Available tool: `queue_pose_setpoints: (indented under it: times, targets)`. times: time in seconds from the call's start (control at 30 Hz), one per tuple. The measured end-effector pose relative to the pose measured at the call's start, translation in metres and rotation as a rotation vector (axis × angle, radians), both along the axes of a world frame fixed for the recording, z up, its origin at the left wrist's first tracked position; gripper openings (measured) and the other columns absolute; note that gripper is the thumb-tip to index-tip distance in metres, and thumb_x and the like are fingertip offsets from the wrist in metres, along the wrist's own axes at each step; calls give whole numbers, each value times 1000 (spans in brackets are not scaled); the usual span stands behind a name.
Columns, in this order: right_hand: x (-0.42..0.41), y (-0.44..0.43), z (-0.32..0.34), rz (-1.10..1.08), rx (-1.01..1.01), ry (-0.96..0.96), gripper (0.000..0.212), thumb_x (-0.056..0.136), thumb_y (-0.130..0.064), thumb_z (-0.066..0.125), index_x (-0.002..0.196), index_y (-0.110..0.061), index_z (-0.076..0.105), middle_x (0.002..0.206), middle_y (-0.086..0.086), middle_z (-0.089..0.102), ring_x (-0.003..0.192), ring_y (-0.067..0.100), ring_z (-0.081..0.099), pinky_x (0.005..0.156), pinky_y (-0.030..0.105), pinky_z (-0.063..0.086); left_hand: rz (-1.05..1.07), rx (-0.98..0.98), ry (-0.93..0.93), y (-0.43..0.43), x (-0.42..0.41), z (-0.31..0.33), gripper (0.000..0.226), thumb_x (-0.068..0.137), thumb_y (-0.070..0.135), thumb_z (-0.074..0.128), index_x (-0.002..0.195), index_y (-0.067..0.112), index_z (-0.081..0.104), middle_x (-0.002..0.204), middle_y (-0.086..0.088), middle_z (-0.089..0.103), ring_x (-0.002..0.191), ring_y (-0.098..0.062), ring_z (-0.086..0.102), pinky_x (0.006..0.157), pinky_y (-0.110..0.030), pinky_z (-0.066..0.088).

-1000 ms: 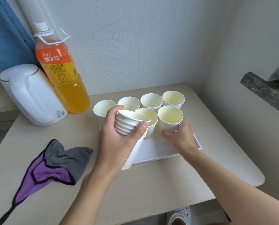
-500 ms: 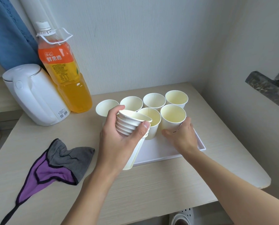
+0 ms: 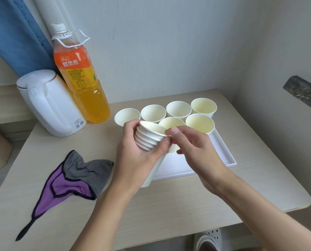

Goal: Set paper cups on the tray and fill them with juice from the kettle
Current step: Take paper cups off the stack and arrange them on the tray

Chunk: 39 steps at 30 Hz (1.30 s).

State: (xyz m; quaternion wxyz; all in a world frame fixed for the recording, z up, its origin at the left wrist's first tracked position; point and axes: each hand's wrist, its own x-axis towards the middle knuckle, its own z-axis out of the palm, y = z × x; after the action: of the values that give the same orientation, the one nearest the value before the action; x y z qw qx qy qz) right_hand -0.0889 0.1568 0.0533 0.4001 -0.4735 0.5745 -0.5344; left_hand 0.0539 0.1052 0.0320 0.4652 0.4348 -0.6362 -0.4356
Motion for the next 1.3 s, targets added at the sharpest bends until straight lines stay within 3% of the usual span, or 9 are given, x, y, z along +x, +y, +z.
queue_pose_setpoints:
  times: [0.1, 0.27, 0.5, 0.6, 0.73, 0.93, 1.07, 1.17, 1.3]
  targets:
    - [-2, -2, -1, 72, 36, -50, 38, 84, -53, 69, 86, -15, 73, 88, -6, 72, 87, 7, 62, 83, 29, 49, -27, -15, -29, 2, 7, 2, 73, 60, 59, 84, 119, 27, 56, 102, 17, 72, 95, -7, 70, 76, -24, 58]
    - [5, -3, -2, 56, 28, -67, 50, 78, -51, 76, 79, -2, 67, 97, 15, 71, 85, 16, 62, 93, 51, 48, -37, -1, -78, 2, 13, 3, 75, 59, 61, 85, 119, 28, 57, 103, 16, 73, 96, -7, 71, 80, -35, 61]
    - [16, -11, 2, -74, -101, -189, 44, 80, -40, 76, 81, 1, 62, 104, 16, 69, 84, 9, 61, 79, 27, 49, -17, -18, -122, 0, 26, 6, 64, 66, 45, 87, 123, 32, 60, 104, 16, 72, 95, -6, 71, 78, -28, 59]
    - [20, -13, 2, -65, -140, -212, 41, 78, -36, 79, 90, -1, 62, 92, 9, 65, 81, 7, 59, 73, 21, 49, -9, -30, -111, -2, 31, 8, 54, 68, 44, 87, 114, 33, 61, 100, 17, 72, 92, -7, 70, 75, -26, 58]
    - [24, -14, -2, 22, -61, -246, 78, 64, -32, 83, 133, -24, 47, 119, -8, 67, 104, 8, 66, 77, 22, 54, -23, -50, -73, -1, 33, 12, 54, 67, 54, 86, 110, 34, 61, 97, 14, 71, 87, -7, 69, 71, -26, 58]
    - [12, -14, 2, -240, -187, -308, 73, 59, -40, 86, 122, -31, 51, 113, -6, 66, 101, 15, 64, 80, 27, 53, -70, 1, -154, -5, 43, 2, 75, 60, 59, 84, 127, 39, 58, 106, 18, 73, 99, -1, 69, 81, -20, 55]
    - [-3, -5, -1, -350, -193, -168, 73, 65, -43, 82, 126, -33, 44, 126, -8, 59, 112, 8, 58, 82, 21, 47, 50, -15, -167, -10, 52, 2, 78, 58, 67, 79, 127, 41, 56, 111, 21, 68, 102, 7, 61, 78, -6, 45]
    - [-5, 3, -15, -285, -122, -61, 72, 75, -27, 85, 129, -33, 38, 126, -8, 56, 108, -1, 57, 77, 14, 48, 109, -32, -126, -7, 52, 4, 84, 56, 74, 72, 129, 37, 54, 116, 23, 64, 106, 9, 60, 81, -7, 44]
    - [2, 8, -34, -160, -47, 174, 76, 79, -17, 81, 136, -30, 33, 121, -19, 53, 105, -6, 55, 88, 19, 49, 172, -35, -89, -4, 46, 9, 74, 62, 64, 79, 125, 37, 52, 112, 28, 59, 99, 21, 55, 77, 1, 40]
